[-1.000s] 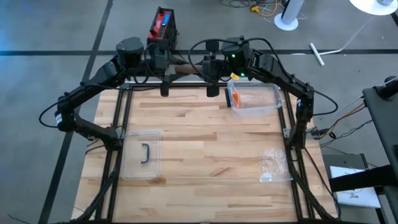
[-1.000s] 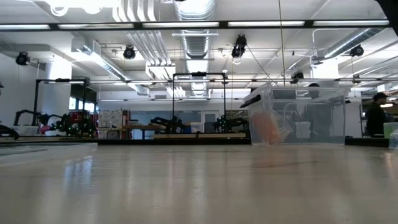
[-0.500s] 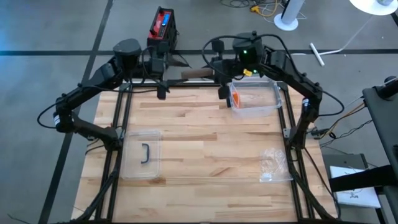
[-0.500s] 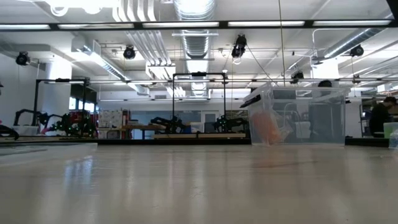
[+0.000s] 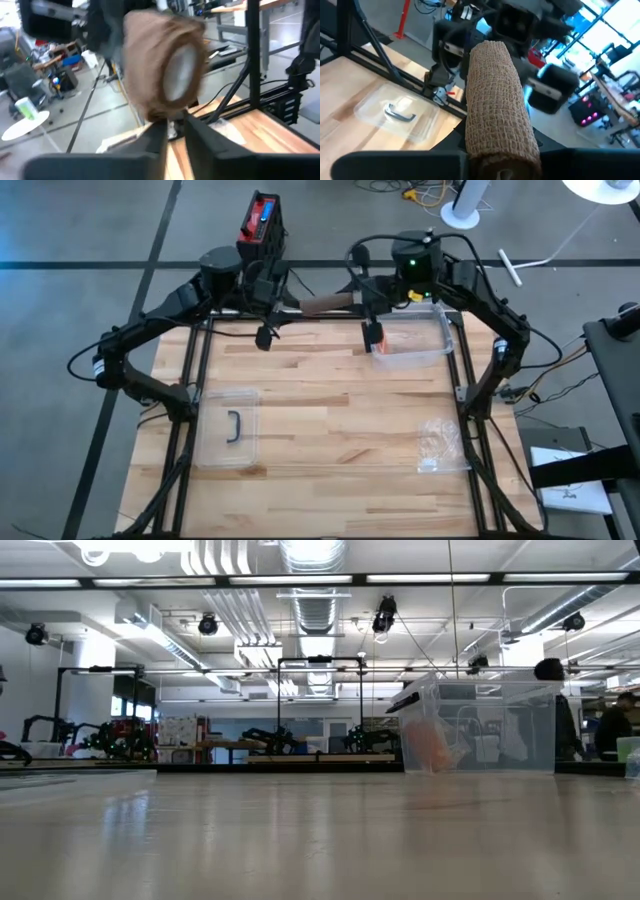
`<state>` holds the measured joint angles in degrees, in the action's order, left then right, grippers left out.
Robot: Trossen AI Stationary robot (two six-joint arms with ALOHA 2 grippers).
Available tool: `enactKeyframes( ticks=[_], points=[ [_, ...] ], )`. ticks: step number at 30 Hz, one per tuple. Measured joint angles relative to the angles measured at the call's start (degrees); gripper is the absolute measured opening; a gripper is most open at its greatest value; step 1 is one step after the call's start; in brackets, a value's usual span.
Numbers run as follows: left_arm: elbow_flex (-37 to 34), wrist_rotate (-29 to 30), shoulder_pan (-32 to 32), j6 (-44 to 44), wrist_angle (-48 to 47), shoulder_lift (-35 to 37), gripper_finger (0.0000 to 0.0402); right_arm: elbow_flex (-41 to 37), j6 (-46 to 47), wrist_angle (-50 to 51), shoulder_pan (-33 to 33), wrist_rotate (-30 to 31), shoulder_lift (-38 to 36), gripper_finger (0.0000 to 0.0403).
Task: Roll bandage
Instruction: Put the rolled brown bandage into the transparent zip bag
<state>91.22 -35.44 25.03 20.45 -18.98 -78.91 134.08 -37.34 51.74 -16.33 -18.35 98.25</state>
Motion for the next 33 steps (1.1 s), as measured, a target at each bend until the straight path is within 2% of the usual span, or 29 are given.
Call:
enactKeyframes(
  ticks=[3,7,12,16,19,22,25,29,33],
  points=[
    [-0.23,-0.04,-1.31,-0.41,2.45,-0.02,0.001,0.0,1.82,2.07,0.2,0.27,-1.16,0.0054],
    [-1.27,1.57,-3.26,-2.26,5.38,0.01,0.0016,0.0,4.6,5.38,0.3,2.19,-2.74,0.0054],
    [-7.24,1.78,-6.71,-2.07,8.85,0.03,0.0012,0.02,11.43,13.4,1.0,12.85,-4.97,0.0054],
    [-16.7,2.41,-10.77,-5.45,24.81,-1.21,0.0009,-0.24,22.27,26.92,1.04,20.46,-5.36,0.0054],
    [-23.54,9.14,-13.94,-8.56,39.81,-4.36,0.0019,-2.19,31.16,36.24,1.09,21.53,-4.99,0.0054],
    [-27.36,15.39,-16.29,-10.92,49.81,-8.93,0.0039,-8.41,38.06,37.74,1.78,21.12,-5.46,0.0054],
    [-28.39,17.13,-18.3,-14.43,56.33,-14.06,0.0064,-16.93,42.73,38.44,3.14,18.22,-7.36,0.0054],
    [-28.17,17.16,-21.57,-19.1,59.08,-19.37,0.0103,-30.29,49.76,37.9,7.56,17.96,-11.44,0.0054],
    [-28.17,21.88,-25.83,-20.93,59.3,-23.1,0.0142,-42.5,60.43,36.97,14.75,17.86,-15.43,0.0054]
  ],
)
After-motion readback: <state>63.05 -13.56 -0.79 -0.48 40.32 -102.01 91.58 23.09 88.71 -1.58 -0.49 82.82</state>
